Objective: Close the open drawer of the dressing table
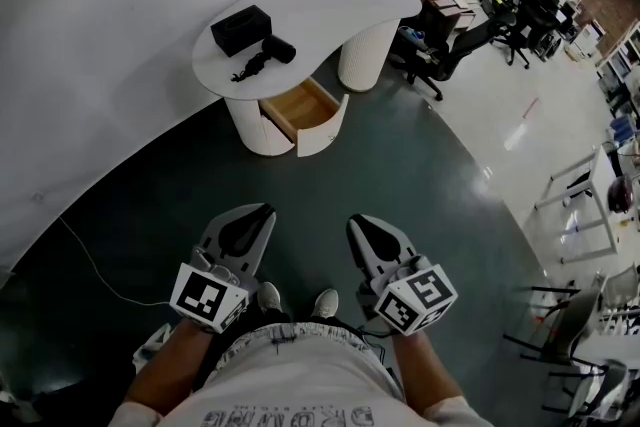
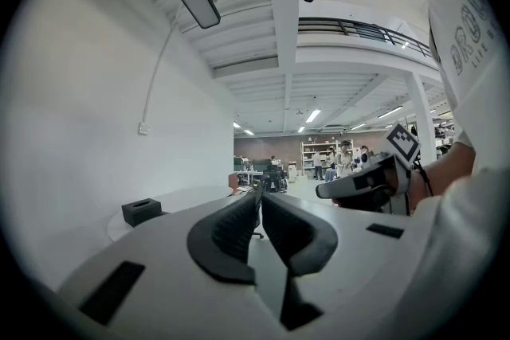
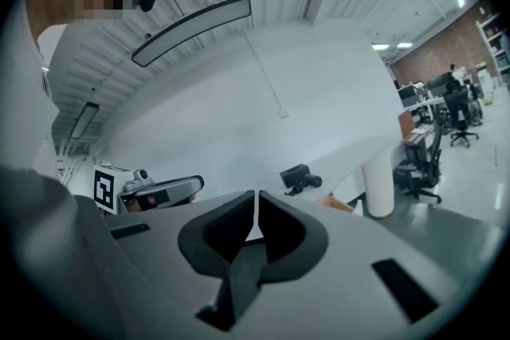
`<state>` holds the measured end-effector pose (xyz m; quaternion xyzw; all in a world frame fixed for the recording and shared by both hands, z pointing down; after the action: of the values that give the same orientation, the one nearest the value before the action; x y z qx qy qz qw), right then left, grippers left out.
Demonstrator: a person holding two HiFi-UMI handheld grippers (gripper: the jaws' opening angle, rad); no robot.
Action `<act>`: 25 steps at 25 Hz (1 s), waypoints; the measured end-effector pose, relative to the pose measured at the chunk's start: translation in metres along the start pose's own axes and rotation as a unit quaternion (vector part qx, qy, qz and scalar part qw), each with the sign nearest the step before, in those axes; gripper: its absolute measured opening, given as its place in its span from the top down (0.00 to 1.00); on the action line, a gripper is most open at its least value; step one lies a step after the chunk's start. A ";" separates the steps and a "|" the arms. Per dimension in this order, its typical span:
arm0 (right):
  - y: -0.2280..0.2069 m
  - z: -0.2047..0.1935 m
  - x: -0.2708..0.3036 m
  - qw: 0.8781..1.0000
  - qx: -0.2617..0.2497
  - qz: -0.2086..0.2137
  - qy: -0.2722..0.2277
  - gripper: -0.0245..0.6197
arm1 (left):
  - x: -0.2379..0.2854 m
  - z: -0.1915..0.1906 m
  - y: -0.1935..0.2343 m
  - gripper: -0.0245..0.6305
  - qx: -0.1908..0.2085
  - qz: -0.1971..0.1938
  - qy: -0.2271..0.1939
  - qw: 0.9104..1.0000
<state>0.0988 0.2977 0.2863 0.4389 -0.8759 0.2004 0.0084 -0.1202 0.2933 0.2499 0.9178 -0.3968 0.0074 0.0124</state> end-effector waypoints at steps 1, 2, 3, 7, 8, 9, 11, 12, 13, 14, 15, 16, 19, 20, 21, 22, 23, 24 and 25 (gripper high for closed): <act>0.000 0.000 -0.001 1.000 0.001 0.001 0.000 0.92 | -0.001 0.000 0.000 0.90 0.000 0.001 0.000 1.000; 0.000 -0.001 -0.001 1.000 0.002 0.001 -0.001 0.91 | -0.001 0.000 -0.001 0.90 0.000 0.001 0.001 1.000; 0.000 -0.002 -0.001 1.000 0.002 0.002 -0.001 0.91 | -0.002 -0.001 -0.001 0.90 0.000 0.002 0.001 1.000; 0.000 -0.003 -0.001 1.000 0.003 0.005 0.001 0.89 | -0.002 -0.001 -0.002 0.90 0.000 0.002 0.002 1.000; 0.000 -0.003 -0.001 1.000 0.003 0.005 0.002 0.88 | -0.002 -0.002 -0.002 0.90 -0.001 0.002 0.002 1.000; 0.000 -0.004 -0.001 1.000 0.004 0.006 0.002 0.88 | -0.002 -0.002 -0.003 0.90 -0.001 0.002 0.003 1.000; -0.001 -0.003 -0.003 1.000 0.005 0.007 0.003 0.86 | -0.001 -0.003 -0.005 0.90 -0.001 0.001 0.004 1.000; -0.002 -0.003 -0.004 1.000 0.006 0.008 0.003 0.86 | -0.001 -0.003 -0.006 0.90 0.000 0.000 0.004 1.000; -0.002 -0.003 -0.004 1.000 0.007 0.008 0.004 0.85 | 0.000 -0.003 -0.007 0.90 0.001 0.000 0.005 1.000; -0.003 -0.003 -0.005 1.000 0.008 0.008 0.003 0.84 | 0.000 -0.003 -0.007 0.90 0.000 0.000 0.005 1.000; -0.003 -0.003 -0.005 1.000 0.009 0.009 0.003 0.83 | 0.000 -0.003 -0.008 0.90 -0.001 0.000 0.006 1.000; -0.003 -0.004 -0.005 1.000 0.009 0.009 0.003 0.83 | 0.000 -0.004 -0.008 0.90 -0.001 0.000 0.006 1.000; -0.006 -0.003 -0.006 1.000 0.010 0.009 0.003 0.81 | 0.002 -0.005 -0.009 0.90 0.000 -0.001 0.006 1.000; -0.008 -0.003 -0.007 1.000 0.010 0.009 0.002 0.80 | 0.003 -0.005 -0.010 0.90 0.001 0.000 0.006 1.000; -0.009 -0.002 -0.007 1.000 0.010 0.009 0.002 0.80 | 0.004 -0.005 -0.011 0.90 0.000 0.000 0.007 1.000; -0.010 -0.002 -0.008 1.000 0.010 0.010 0.002 0.80 | 0.006 -0.004 -0.012 0.90 0.000 0.001 0.008 1.000; -0.011 -0.001 -0.009 1.000 0.010 0.010 0.003 0.79 | 0.007 -0.004 -0.013 0.90 -0.001 0.002 0.008 1.000; -0.013 -0.001 -0.011 1.000 0.010 0.010 0.003 0.79 | 0.007 -0.003 -0.015 0.90 -0.001 0.002 0.008 1.000; -0.014 0.000 -0.013 1.000 0.010 0.011 0.003 0.79 | 0.009 -0.003 -0.017 0.90 0.000 0.002 0.008 1.000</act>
<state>0.1177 0.3000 0.2890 0.4291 -0.8783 0.2108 0.0041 -0.1016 0.2991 0.2531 0.9167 -0.3989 0.0147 0.0157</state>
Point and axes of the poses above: the fingertips, and each gripper's own axes: x forward along the fingers, y to its left, z out of its top, the point moved 7 cm from there along -x, backward along the fingers, and after that the axes turned 4 degrees about -z, right-handed, at the moved point
